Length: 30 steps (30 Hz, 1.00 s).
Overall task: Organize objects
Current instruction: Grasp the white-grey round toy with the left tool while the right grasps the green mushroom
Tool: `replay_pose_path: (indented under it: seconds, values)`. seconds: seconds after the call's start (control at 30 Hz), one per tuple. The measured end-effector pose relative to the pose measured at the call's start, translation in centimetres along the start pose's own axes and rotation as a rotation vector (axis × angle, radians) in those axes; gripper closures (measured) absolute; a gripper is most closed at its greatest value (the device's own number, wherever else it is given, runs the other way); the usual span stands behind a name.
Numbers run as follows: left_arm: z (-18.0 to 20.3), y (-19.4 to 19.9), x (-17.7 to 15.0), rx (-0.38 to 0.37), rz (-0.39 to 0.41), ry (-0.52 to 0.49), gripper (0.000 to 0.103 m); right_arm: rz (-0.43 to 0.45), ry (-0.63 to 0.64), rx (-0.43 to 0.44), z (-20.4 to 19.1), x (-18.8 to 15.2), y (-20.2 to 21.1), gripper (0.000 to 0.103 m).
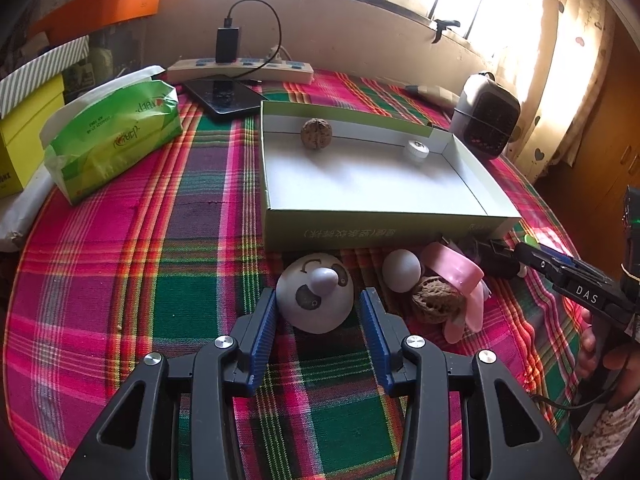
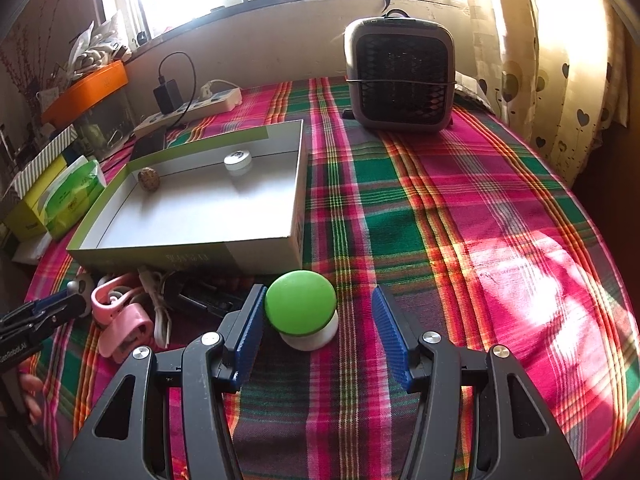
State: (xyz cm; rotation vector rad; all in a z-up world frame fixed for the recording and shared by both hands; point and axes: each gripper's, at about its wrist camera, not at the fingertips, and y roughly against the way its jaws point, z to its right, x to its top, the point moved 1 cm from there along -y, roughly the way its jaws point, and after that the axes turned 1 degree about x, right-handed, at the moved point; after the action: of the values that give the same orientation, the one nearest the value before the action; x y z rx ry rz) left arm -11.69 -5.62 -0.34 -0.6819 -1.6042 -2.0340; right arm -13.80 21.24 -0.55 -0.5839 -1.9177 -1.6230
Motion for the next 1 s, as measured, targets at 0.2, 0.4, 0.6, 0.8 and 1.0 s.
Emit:
replay_pose_path:
  seconds: [0.2, 0.4, 0.6, 0.8, 1.0]
  values:
    - [0.02, -0.07, 0.07, 0.003, -0.005, 0.001, 0.063, -0.002, 0.004, 0.015, 0.02, -0.02, -0.02, 0.053]
    - [-0.05, -0.08, 0.19, 0.007, -0.009, 0.019, 0.063, -0.001, 0.013, 0.022, -0.22, -0.04, 0.00, 0.060]
    - [-0.34, -0.03, 0.30, 0.002, -0.009, 0.047, 0.063, -0.003, 0.019, 0.032, -0.41, -0.06, -0.01, 0.068]
    - [-0.77, 0.09, 0.37, -0.006, -0.011, 0.085, 0.069, -0.002, 0.011, 0.035, -0.26, -0.03, -0.01, 0.068]
    - [-0.76, 0.56, 0.49, -0.005, 0.009, 0.094, 0.075, -0.001, 0.007, 0.036, -0.22, -0.08, 0.03, 0.068]
